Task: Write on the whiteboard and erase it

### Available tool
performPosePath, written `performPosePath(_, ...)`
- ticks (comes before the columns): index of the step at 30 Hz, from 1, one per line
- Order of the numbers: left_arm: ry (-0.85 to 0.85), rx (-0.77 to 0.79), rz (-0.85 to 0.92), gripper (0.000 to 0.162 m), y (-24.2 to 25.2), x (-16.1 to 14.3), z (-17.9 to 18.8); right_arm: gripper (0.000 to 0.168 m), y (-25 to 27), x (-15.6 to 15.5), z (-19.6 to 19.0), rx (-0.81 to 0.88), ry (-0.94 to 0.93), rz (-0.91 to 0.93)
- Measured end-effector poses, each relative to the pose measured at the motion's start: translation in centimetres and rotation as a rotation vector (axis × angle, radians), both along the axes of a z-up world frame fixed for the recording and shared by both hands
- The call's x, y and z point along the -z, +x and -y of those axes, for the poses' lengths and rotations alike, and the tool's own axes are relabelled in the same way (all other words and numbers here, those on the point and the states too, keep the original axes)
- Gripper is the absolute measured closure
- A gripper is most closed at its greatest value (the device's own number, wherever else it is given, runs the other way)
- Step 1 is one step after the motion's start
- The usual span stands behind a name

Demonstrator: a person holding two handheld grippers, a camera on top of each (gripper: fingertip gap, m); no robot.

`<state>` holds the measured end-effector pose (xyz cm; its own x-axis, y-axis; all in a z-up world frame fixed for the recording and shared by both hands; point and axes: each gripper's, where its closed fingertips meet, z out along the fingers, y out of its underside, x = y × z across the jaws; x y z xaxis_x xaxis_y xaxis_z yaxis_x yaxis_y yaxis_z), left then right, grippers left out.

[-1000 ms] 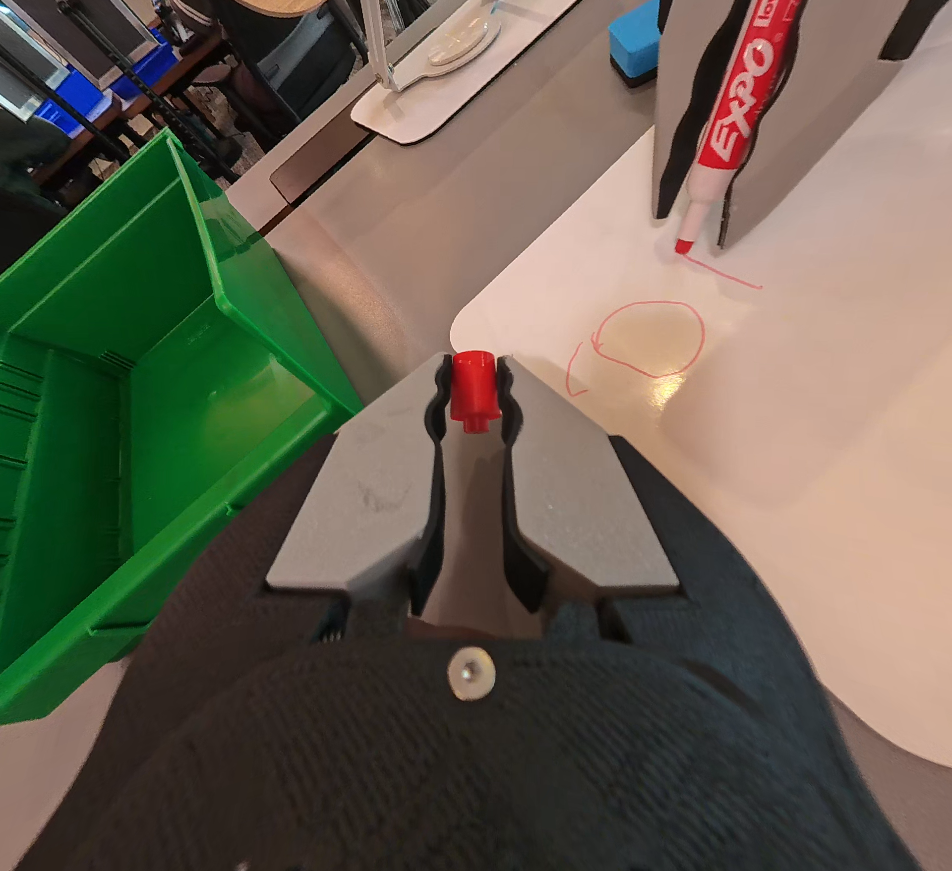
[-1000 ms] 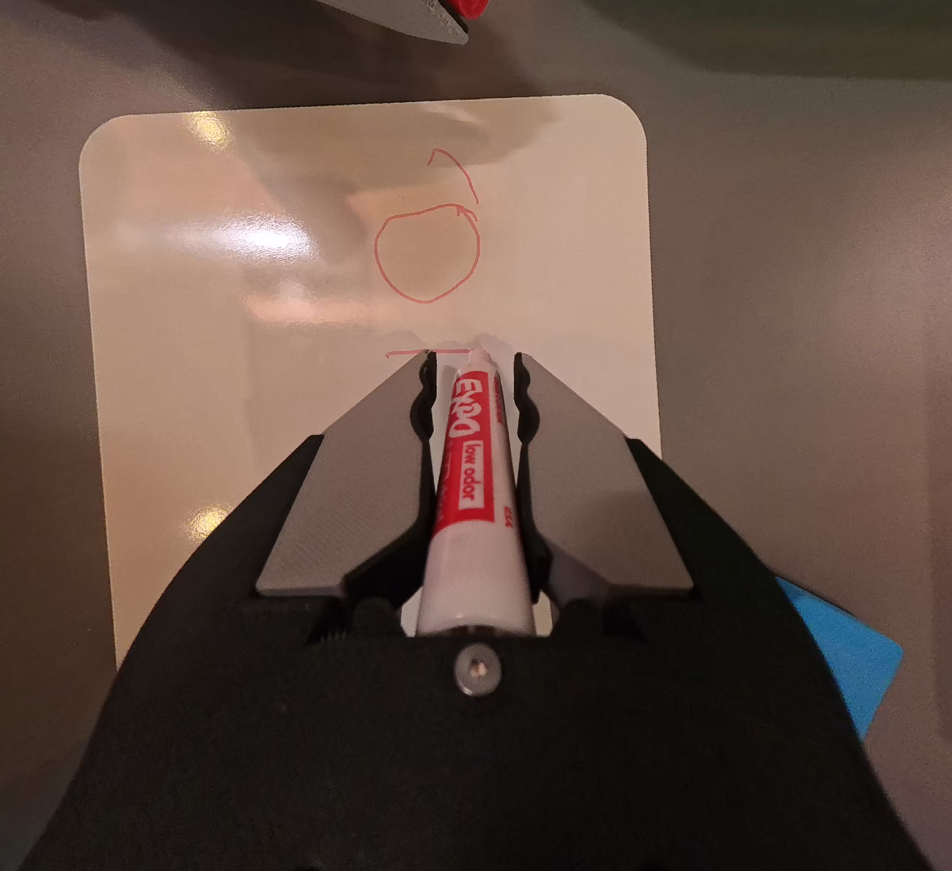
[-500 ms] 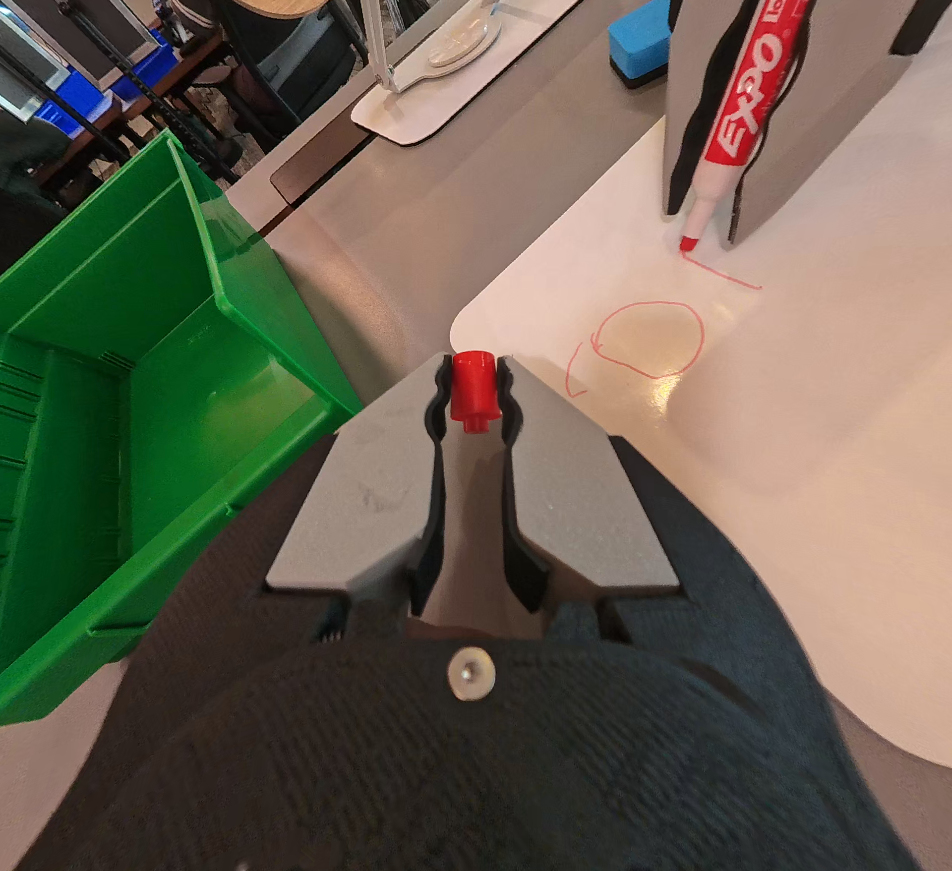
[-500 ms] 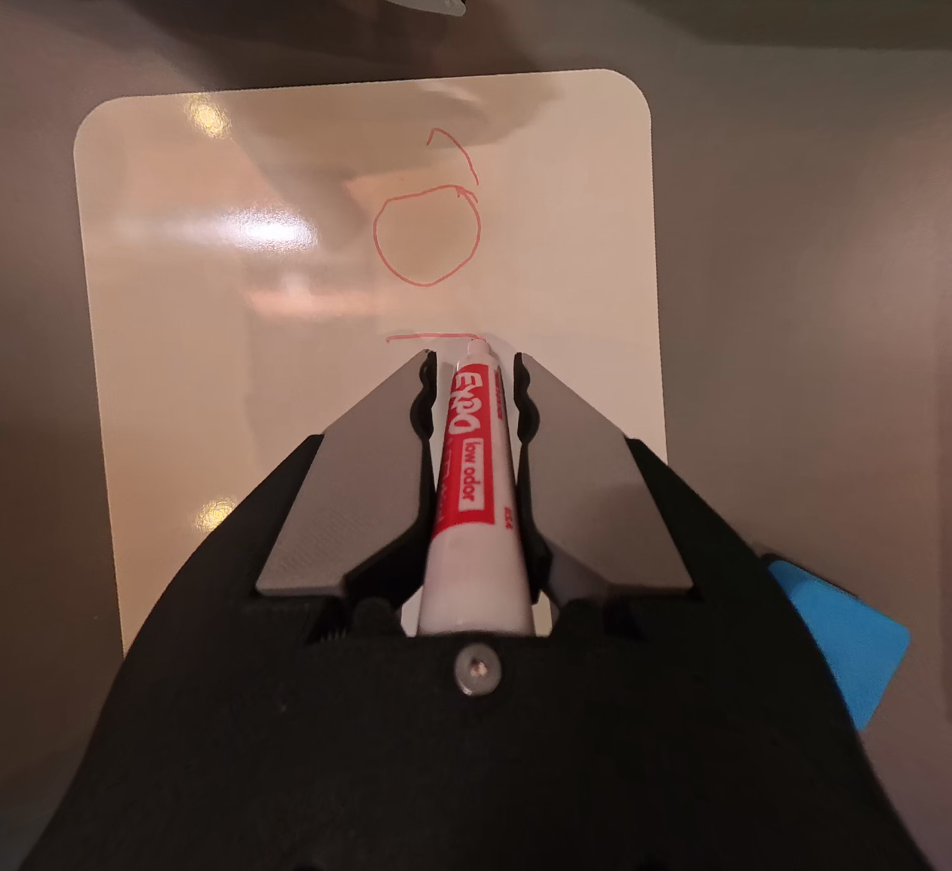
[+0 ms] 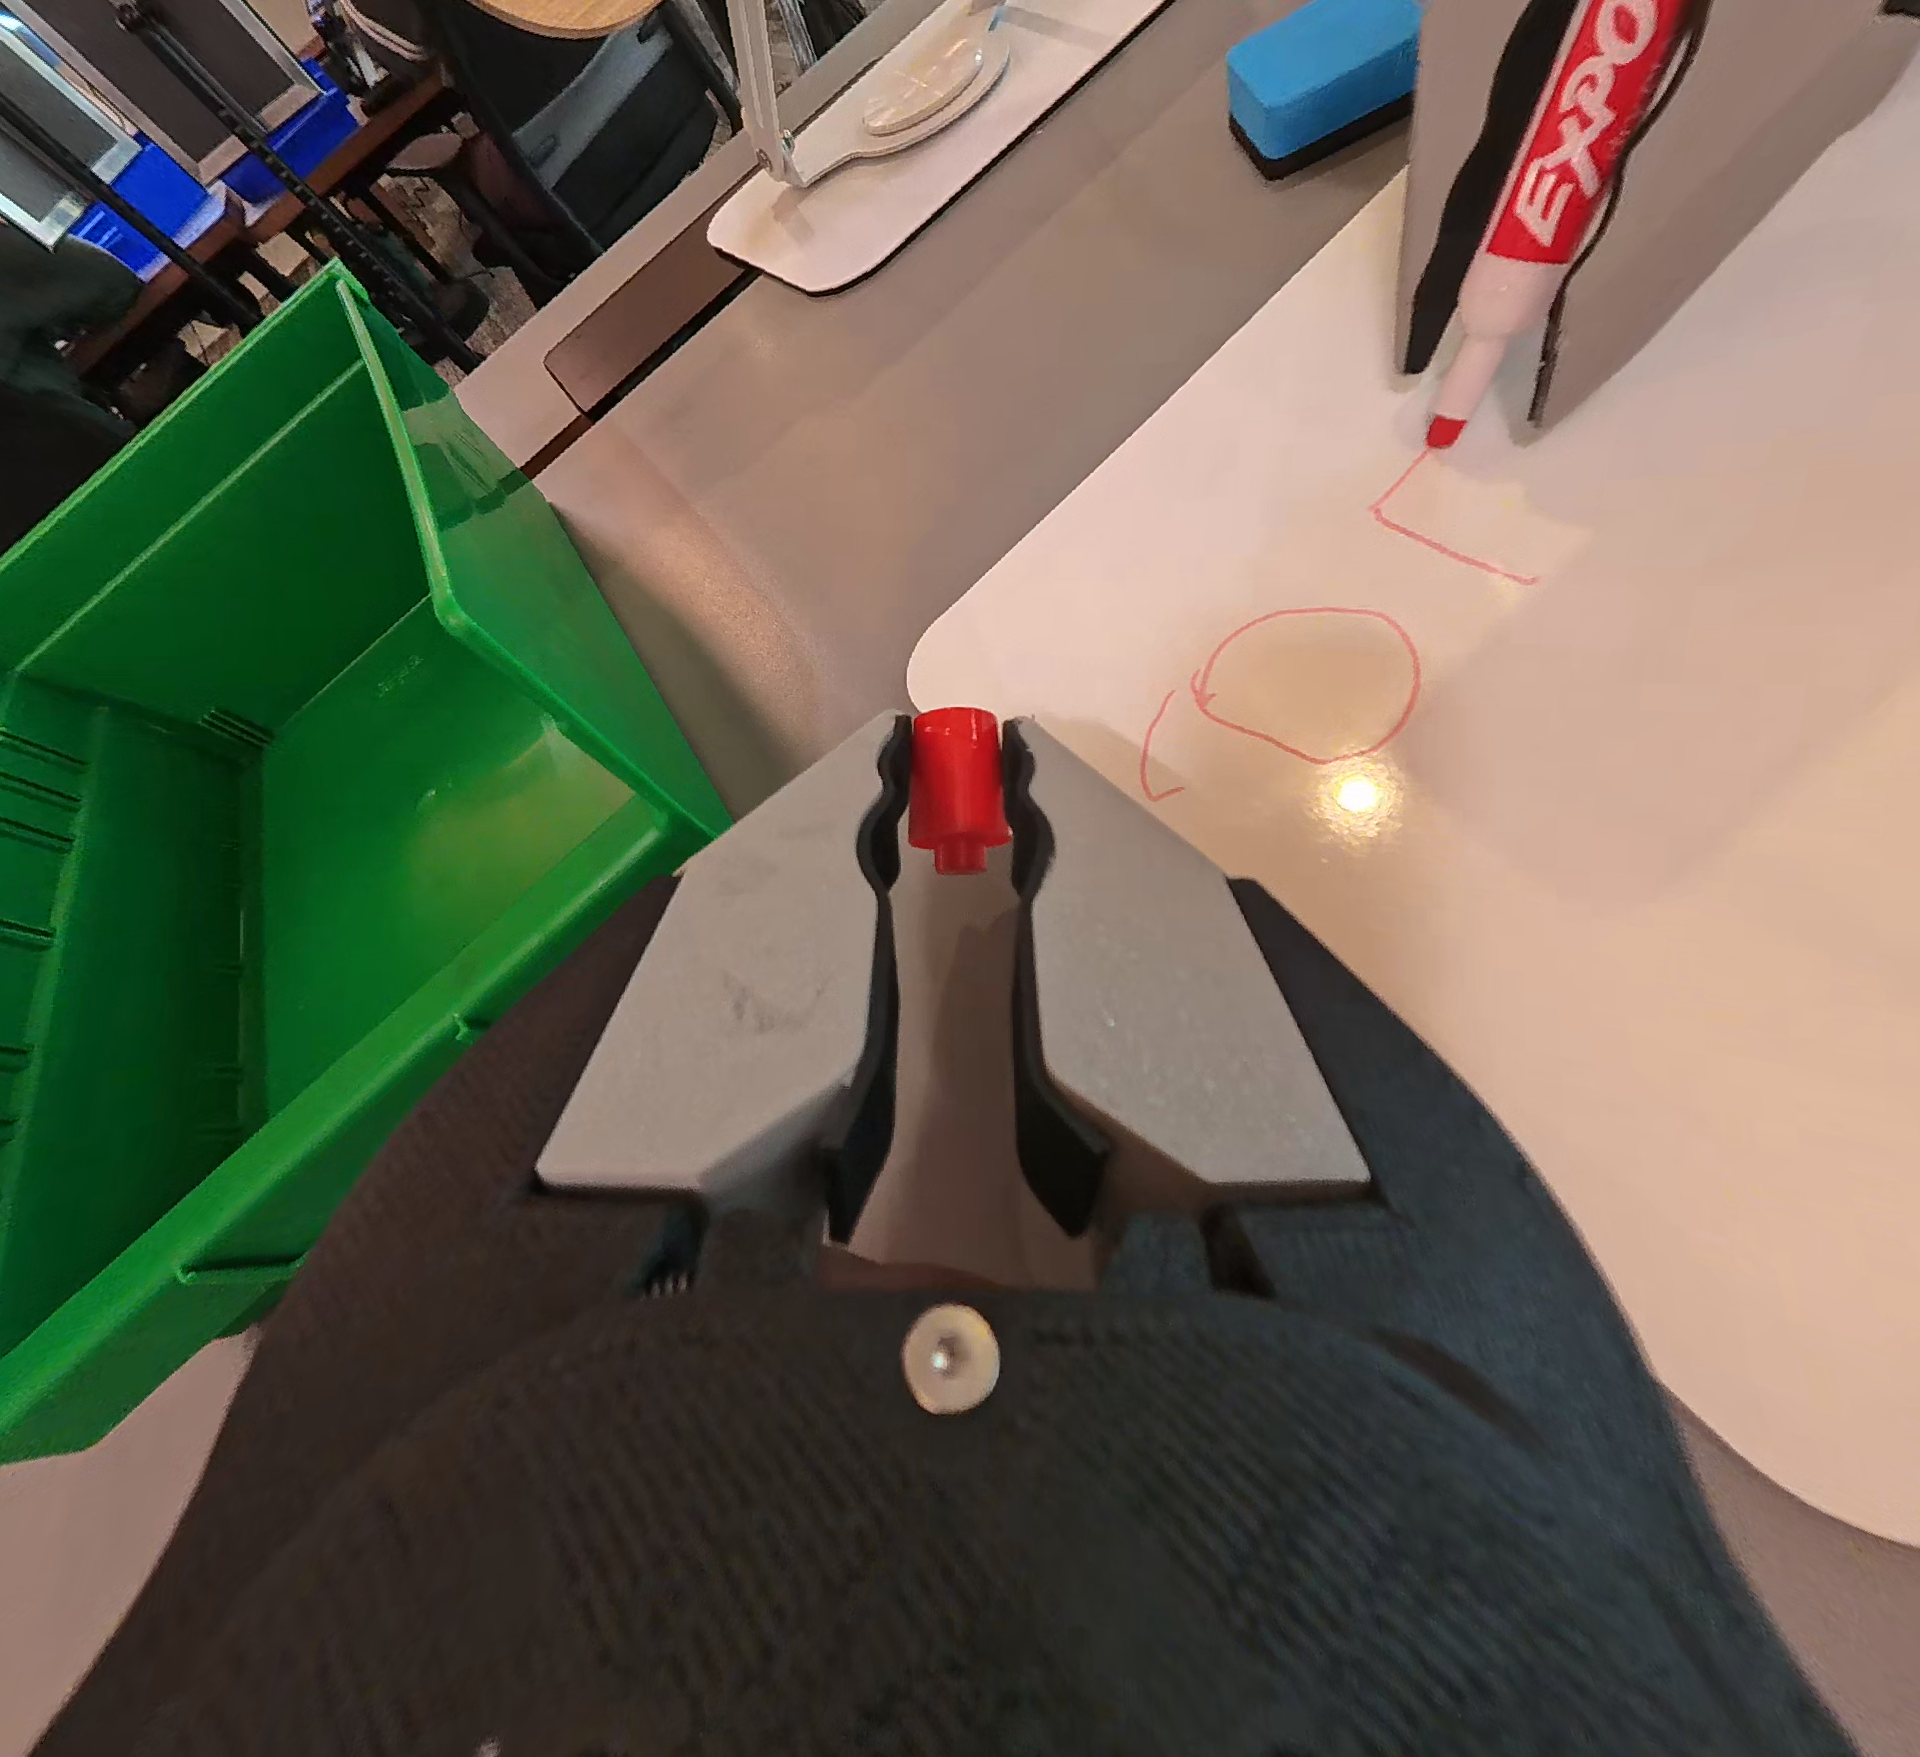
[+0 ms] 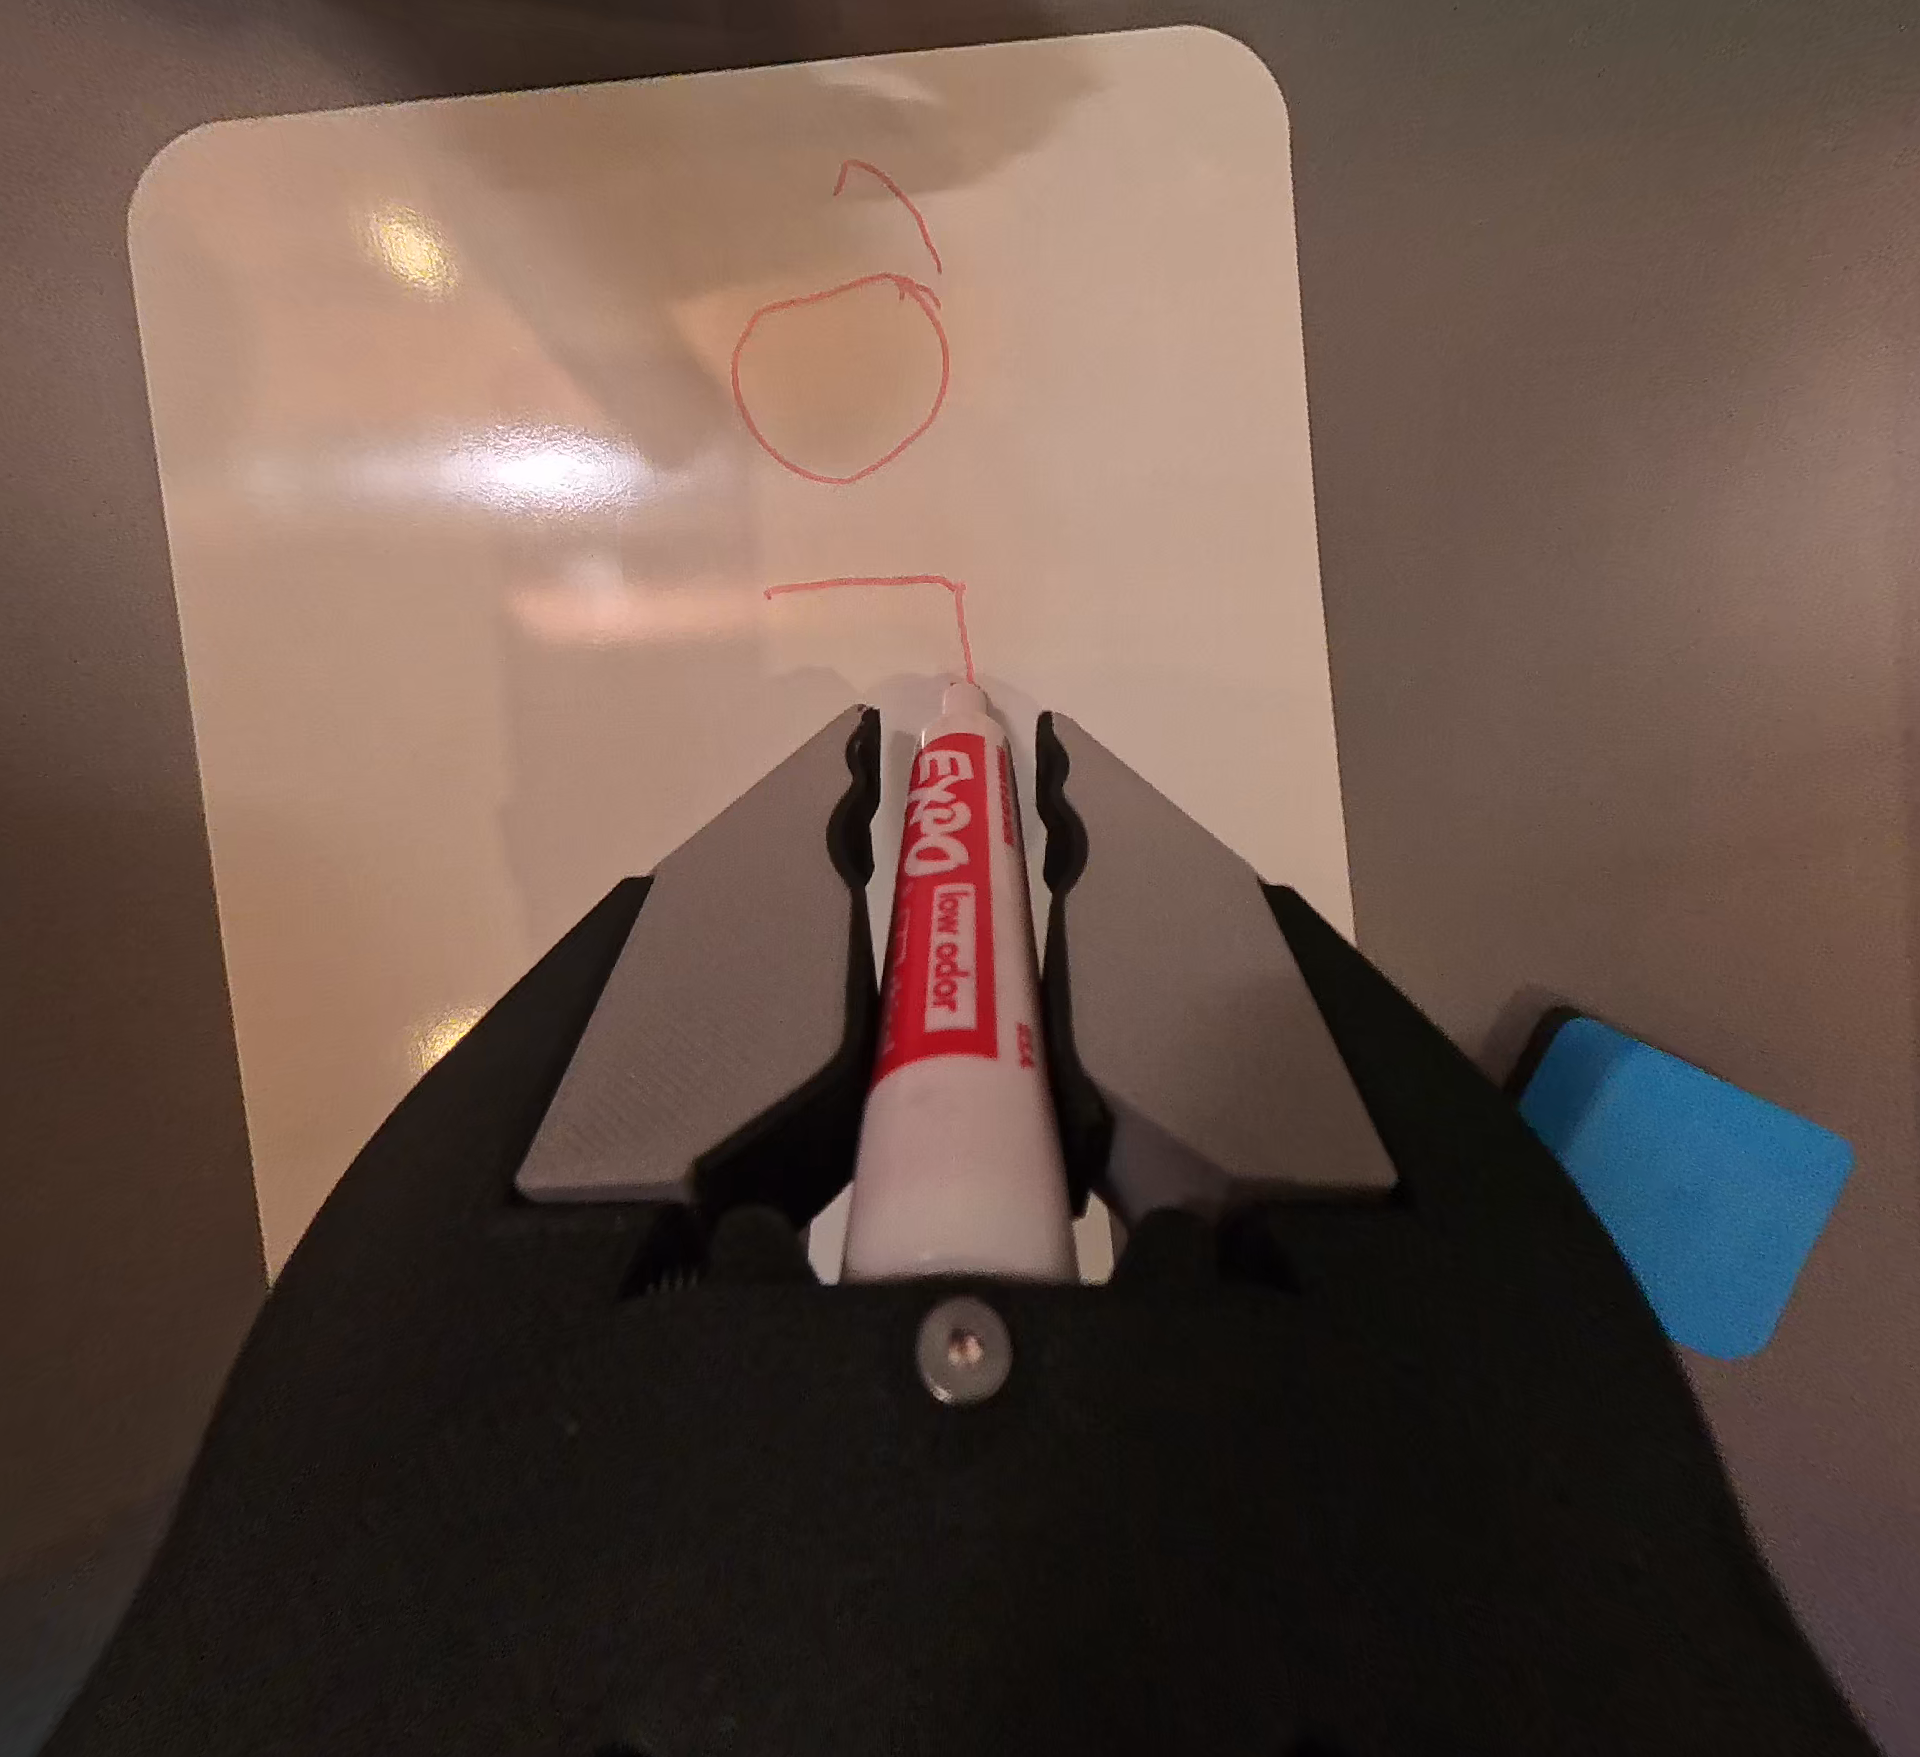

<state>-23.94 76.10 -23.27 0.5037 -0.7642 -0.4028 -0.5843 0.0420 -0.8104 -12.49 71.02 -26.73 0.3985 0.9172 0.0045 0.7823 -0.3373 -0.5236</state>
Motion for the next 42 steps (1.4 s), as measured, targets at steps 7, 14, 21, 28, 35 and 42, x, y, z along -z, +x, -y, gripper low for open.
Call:
performPosePath(7, 0.001, -0.002, 0.000, 0.146, 0.0, 0.0, 0.0, 0.138, 1.3, 0.0, 0.3, 0.023, -0.001, 0.003)
performPosePath(14, 0.001, -0.003, -0.002, 0.146, 0.0, 0.0, -0.1, 0.139, 2.0, 0.0, 0.5, 0.034, -0.002, 0.003)
performPosePath(21, 0.000, -0.003, -0.003, 0.146, 0.0, 0.1, -0.1, 0.138, 1.8, 0.0, 1.3, 0.012, -0.021, 0.007)
performPosePath(28, 0.000, -0.002, -0.002, 0.146, 0.0, 0.0, 0.0, 0.139, 1.7, 0.1, 2.4, 0.000, -0.028, 0.010)
performPosePath(35, 0.002, -0.001, -0.002, 0.146, 0.0, 0.0, 0.0, 0.139, 1.5, 0.3, 3.5, -0.008, -0.034, 0.006)
performPosePath(42, 0.001, -0.001, 0.000, 0.146, 0.0, 0.0, 0.0, 0.140, 1.3, 0.0, 3.6, -0.004, -0.033, -0.013)
